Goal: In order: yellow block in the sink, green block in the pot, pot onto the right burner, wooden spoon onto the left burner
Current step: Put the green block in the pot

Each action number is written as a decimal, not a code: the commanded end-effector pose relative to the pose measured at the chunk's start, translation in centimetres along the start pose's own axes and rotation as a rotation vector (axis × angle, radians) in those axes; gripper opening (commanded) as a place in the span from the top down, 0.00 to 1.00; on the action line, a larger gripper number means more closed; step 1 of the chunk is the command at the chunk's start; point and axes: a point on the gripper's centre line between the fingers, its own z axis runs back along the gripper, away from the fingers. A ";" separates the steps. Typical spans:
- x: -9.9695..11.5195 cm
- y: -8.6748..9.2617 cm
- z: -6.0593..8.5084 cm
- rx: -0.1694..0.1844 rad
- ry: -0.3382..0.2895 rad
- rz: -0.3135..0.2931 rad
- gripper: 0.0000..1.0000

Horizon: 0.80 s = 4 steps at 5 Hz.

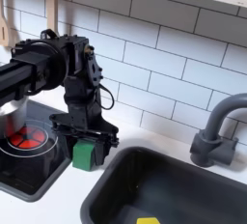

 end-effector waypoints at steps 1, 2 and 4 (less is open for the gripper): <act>-0.1 0.0 0.0 0.000 0.001 -0.001 1.00; 0.0 -0.2 0.8 -0.009 -0.014 -0.004 1.00; -0.7 -0.4 1.5 -0.038 0.001 -0.011 1.00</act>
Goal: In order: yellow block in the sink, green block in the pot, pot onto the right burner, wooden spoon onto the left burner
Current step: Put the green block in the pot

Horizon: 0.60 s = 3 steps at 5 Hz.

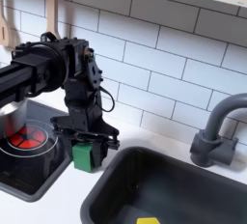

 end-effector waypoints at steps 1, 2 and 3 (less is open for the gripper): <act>-0.5 0.3 3.3 -0.025 -0.057 0.001 1.00; -0.8 1.0 4.5 -0.054 -0.072 0.021 1.00; -1.5 2.2 6.2 -0.056 -0.090 0.029 1.00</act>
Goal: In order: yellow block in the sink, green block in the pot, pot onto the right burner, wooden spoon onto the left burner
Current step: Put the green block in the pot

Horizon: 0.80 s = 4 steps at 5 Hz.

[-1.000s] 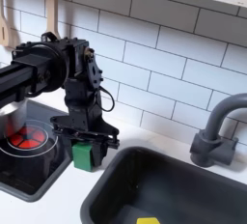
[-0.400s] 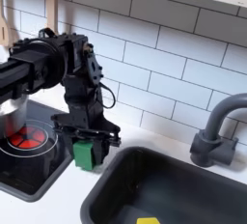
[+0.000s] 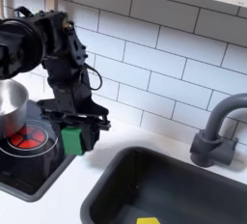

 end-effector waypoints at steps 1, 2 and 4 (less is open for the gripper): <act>-0.8 1.7 3.4 -0.016 -0.038 0.015 1.00; -1.4 3.0 4.5 -0.032 -0.042 0.045 1.00; -0.9 5.6 6.2 -0.065 -0.064 0.099 1.00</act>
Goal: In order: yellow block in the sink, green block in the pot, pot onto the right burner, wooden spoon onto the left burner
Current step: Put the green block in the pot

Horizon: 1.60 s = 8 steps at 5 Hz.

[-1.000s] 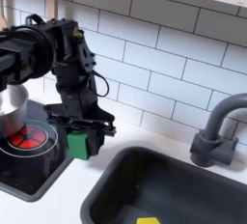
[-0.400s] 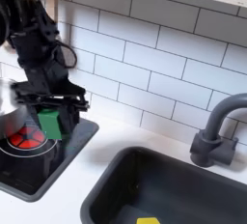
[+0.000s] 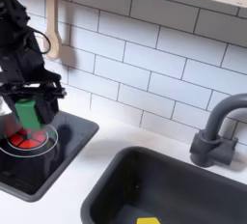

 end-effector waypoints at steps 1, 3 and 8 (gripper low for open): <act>1.2 2.4 2.3 -0.027 -0.043 0.044 1.00; 2.3 5.4 2.4 -0.024 -0.039 0.101 1.00; 4.0 9.6 1.1 0.092 -0.060 0.116 1.00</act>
